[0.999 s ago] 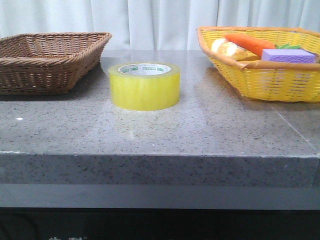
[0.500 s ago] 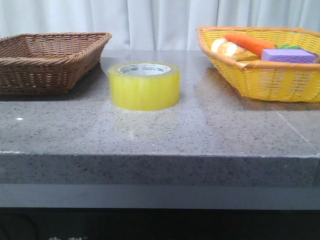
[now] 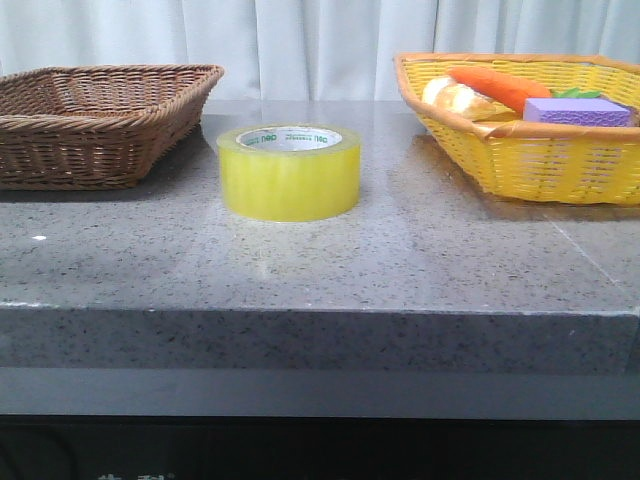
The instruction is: Transfer tape with both arms
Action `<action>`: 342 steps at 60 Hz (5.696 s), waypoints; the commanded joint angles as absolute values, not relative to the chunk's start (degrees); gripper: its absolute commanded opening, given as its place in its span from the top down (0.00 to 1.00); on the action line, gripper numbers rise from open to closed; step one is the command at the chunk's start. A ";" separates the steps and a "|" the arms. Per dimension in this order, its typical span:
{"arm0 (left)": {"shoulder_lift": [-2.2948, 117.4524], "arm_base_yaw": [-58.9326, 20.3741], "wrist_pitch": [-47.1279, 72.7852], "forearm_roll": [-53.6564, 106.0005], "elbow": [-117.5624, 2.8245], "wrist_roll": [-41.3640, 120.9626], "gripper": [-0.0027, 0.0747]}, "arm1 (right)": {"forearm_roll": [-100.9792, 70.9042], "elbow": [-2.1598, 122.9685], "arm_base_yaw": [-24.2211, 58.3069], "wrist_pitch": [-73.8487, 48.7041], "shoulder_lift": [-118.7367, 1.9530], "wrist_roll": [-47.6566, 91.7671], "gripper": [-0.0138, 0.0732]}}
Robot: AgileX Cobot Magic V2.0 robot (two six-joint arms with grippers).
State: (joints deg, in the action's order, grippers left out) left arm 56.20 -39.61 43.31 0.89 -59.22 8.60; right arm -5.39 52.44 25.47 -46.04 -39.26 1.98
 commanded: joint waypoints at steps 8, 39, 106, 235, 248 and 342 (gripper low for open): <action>65.42 -40.12 49.17 1.32 -70.30 15.54 0.19 | -5.58 54.03 25.14 -42.11 -39.15 2.66 0.34; 91.09 -40.12 54.94 5.03 -91.06 24.47 0.19 | -5.58 54.03 25.14 -42.11 -39.15 2.66 0.34; 110.92 -40.12 60.82 5.38 -104.68 23.95 0.71 | -5.58 54.03 25.14 -42.11 -39.15 2.66 0.34; 120.47 -10.26 72.22 5.66 -128.78 17.56 0.33 | -5.58 54.03 25.14 -42.06 -39.15 2.66 0.34; 118.62 -10.50 72.22 6.38 -130.68 14.75 0.33 | -5.58 54.03 25.14 -42.06 -39.15 2.66 0.34; 58.27 -18.53 50.34 15.09 -64.80 20.64 0.33 | -5.58 54.03 25.14 -42.06 -39.15 2.66 0.34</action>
